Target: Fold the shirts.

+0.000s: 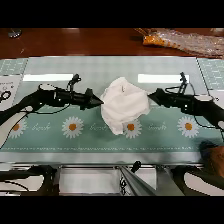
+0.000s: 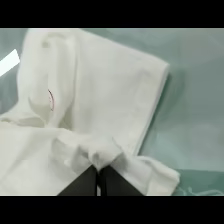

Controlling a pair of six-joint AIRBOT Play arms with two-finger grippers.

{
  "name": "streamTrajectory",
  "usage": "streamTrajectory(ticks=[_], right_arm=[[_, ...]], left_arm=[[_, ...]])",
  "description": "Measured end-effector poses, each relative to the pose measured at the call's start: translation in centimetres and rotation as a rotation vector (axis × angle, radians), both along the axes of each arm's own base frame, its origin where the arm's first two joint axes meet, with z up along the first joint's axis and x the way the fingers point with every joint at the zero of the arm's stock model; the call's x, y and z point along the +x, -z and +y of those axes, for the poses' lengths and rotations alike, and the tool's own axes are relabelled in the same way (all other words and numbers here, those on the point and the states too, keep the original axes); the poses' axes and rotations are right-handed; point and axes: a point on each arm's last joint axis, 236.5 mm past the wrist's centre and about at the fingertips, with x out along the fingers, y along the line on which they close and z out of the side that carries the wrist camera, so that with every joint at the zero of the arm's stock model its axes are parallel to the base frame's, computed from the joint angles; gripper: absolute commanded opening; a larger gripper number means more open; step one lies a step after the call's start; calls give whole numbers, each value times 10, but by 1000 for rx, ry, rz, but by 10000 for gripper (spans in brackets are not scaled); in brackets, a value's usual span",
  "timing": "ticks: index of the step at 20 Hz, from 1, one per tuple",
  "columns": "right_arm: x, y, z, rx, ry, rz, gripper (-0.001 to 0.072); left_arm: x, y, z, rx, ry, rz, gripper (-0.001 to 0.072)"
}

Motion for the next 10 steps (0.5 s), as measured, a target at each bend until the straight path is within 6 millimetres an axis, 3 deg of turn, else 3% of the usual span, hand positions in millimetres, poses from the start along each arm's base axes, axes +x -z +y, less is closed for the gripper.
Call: streamTrajectory(ticks=[4,6,10], right_arm=[[8,-70,-29,-21,68,-188,17],[7,-108,-37,-38,80,-284,17],[3,-201,-40,-96,52,-511,17]], left_arm=[[28,-66,10,-22,-25,-198,27],[44,-116,16,-39,-42,-336,26],[60,-240,28,-69,-71,-653,26]])
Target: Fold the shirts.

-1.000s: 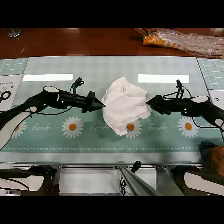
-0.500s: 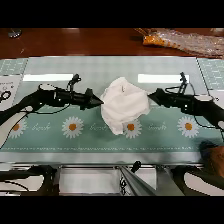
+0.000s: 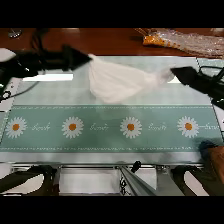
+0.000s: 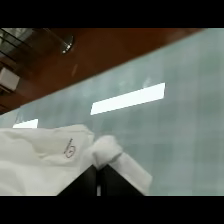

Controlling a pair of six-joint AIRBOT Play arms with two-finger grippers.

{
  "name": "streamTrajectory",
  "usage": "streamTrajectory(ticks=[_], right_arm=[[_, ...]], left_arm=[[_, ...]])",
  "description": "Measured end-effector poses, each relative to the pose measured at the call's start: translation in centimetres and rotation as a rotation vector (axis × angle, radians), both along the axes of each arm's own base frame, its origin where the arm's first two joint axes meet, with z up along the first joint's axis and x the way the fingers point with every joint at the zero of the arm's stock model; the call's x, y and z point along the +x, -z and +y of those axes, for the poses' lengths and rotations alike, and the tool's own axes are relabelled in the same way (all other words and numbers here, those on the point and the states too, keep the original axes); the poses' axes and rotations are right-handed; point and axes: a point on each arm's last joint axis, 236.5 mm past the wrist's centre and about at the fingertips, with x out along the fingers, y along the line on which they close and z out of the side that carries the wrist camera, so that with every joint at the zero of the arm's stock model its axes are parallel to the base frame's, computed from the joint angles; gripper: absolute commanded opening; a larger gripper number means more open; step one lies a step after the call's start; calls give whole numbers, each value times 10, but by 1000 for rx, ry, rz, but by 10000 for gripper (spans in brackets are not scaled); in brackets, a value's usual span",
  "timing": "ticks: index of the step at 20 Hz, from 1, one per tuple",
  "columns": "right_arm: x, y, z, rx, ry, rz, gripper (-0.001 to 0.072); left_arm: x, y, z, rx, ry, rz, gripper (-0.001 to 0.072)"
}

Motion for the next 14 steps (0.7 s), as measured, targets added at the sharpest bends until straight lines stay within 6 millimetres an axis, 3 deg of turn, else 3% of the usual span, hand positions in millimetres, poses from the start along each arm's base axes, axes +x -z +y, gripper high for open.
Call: streamTrajectory(ticks=[2,5,8,11,14], right_arm=[[-2,-56,0,-35,-6,-122,17],[-11,-143,2,-67,-6,-303,17],[-30,-211,7,-76,-12,-428,17],[-51,-241,16,-124,-46,-457,17],[-65,-223,23,-209,-99,-348,17]], left_arm=[[-6,-70,3,-15,-3,-171,26],[-33,-172,7,-34,-9,-431,26],[-72,-249,10,-58,-9,-629,26],[-107,-285,10,-76,13,-698,26],[-128,-270,5,-13,80,-626,27]])
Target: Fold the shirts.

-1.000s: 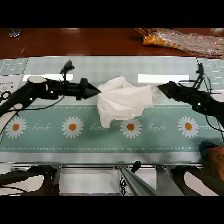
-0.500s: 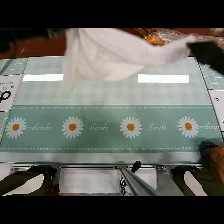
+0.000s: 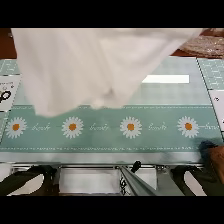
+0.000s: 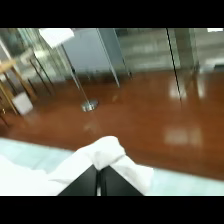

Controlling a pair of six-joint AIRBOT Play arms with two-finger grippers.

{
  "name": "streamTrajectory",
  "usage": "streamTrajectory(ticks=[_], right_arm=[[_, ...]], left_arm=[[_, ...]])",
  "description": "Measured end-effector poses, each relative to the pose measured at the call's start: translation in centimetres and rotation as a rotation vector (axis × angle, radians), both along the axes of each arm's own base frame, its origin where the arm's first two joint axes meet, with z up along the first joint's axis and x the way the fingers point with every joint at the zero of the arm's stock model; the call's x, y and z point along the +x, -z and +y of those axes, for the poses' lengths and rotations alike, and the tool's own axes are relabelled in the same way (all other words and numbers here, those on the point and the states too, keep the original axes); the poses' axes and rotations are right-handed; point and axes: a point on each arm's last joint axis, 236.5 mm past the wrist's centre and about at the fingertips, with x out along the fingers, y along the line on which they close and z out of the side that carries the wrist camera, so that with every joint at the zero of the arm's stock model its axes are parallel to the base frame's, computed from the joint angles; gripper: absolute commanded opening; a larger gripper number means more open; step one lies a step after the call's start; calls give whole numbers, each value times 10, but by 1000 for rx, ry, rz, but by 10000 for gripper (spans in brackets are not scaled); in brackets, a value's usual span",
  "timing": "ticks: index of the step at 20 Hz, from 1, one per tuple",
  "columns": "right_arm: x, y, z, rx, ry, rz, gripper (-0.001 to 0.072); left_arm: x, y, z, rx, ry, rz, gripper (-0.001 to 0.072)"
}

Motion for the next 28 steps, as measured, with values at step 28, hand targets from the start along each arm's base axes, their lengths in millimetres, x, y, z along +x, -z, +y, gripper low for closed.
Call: streamTrajectory(ticks=[28], right_arm=[[66,355,-86,-222,194,868,18]], left_arm=[[50,484,-72,789,49,935,27]])
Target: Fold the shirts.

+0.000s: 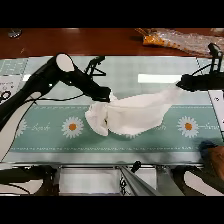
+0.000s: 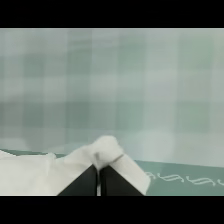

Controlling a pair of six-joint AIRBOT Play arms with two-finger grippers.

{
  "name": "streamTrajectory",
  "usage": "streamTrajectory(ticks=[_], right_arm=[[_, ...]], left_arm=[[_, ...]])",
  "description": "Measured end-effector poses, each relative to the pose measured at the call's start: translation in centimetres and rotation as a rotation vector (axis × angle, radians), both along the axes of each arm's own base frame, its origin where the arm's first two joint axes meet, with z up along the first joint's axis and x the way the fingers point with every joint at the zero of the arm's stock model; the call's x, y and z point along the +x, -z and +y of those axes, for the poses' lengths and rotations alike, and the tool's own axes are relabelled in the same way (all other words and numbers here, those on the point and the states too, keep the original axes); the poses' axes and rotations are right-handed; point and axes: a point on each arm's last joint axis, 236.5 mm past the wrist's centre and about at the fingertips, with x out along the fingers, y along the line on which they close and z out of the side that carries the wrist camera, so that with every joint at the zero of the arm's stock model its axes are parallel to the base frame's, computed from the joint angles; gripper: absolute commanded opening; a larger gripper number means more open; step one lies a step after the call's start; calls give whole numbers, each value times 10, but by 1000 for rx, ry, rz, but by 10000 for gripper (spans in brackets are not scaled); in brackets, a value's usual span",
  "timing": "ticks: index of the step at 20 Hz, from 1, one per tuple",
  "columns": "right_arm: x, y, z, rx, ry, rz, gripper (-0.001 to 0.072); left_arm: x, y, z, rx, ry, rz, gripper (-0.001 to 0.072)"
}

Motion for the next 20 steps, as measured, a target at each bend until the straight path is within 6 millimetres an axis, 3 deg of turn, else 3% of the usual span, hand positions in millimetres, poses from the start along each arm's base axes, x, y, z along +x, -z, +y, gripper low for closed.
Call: streamTrajectory(ticks=[4,5,7,8,9,10,12,15,16,18,20], right_arm=[[8,36,14,21,-18,72,19],[10,42,18,21,-24,79,20],[15,47,23,18,-24,73,31],[18,47,23,17,-20,68,176],[21,46,22,17,-12,59,366],[24,42,20,17,-7,51,465],[28,29,13,15,0,32,478],[27,2,-7,-3,24,-3,473],[23,-5,-15,-16,31,-7,473],[8,-9,-33,-67,32,23,472],[-14,-2,-50,-111,33,88,472]], left_arm=[[2,36,-3,22,-9,76,31],[2,41,-3,24,-11,88,108],[2,44,0,28,-7,111,406],[3,41,3,27,-4,122,476],[5,36,8,23,-1,130,476],[8,28,14,20,-1,138,476],[20,3,33,6,-18,127,478],[39,-44,71,-23,-82,61,602],[43,-57,85,-29,-108,39,602],[43,-73,115,-26,-162,23,602],[31,-75,135,-20,-197,42,602]])
